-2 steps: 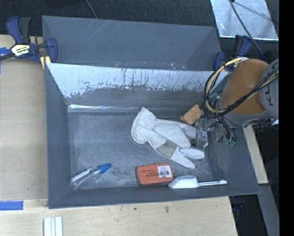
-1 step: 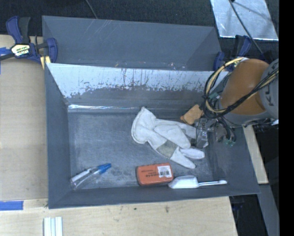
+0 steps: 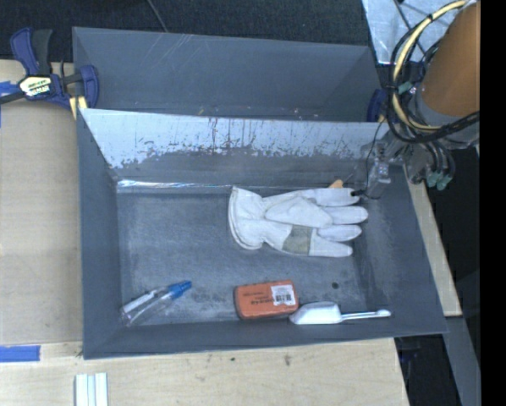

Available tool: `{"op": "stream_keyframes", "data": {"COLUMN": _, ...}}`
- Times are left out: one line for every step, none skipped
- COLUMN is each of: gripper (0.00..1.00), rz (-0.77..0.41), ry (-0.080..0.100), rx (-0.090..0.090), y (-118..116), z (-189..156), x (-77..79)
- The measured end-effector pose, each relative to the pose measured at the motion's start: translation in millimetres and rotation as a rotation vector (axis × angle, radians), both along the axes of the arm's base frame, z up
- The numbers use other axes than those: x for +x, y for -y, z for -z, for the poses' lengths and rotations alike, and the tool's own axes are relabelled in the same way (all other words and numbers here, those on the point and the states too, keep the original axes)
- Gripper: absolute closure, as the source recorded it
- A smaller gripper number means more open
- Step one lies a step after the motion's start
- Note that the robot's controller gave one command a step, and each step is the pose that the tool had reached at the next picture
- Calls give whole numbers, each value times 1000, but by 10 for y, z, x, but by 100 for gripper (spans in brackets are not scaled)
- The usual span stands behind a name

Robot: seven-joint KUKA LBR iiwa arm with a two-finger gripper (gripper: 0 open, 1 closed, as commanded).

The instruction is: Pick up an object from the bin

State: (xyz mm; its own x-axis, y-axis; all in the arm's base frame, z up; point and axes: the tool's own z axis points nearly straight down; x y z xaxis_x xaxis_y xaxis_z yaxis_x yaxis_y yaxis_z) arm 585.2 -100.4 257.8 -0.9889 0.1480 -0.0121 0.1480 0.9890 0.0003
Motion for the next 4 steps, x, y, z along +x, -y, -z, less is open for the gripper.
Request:
{"op": "stream_keyframes", "data": {"gripper": 0, "rz": 1, "ry": -8, "rx": 0, "y": 4, "z": 48, "x": -13}}
{"op": "stream_keyframes", "data": {"gripper": 0, "rz": 1, "ry": -8, "rx": 0, "y": 4, "z": 48, "x": -13}}
{"op": "stream_keyframes", "data": {"gripper": 0, "rz": -14, "ry": -3, "rx": -2, "y": -207, "z": 402, "x": 10}}
{"op": "stream_keyframes", "data": {"gripper": 0, "rz": -28, "ry": -8, "rx": 0, "y": -582, "z": 805, "x": -62}}
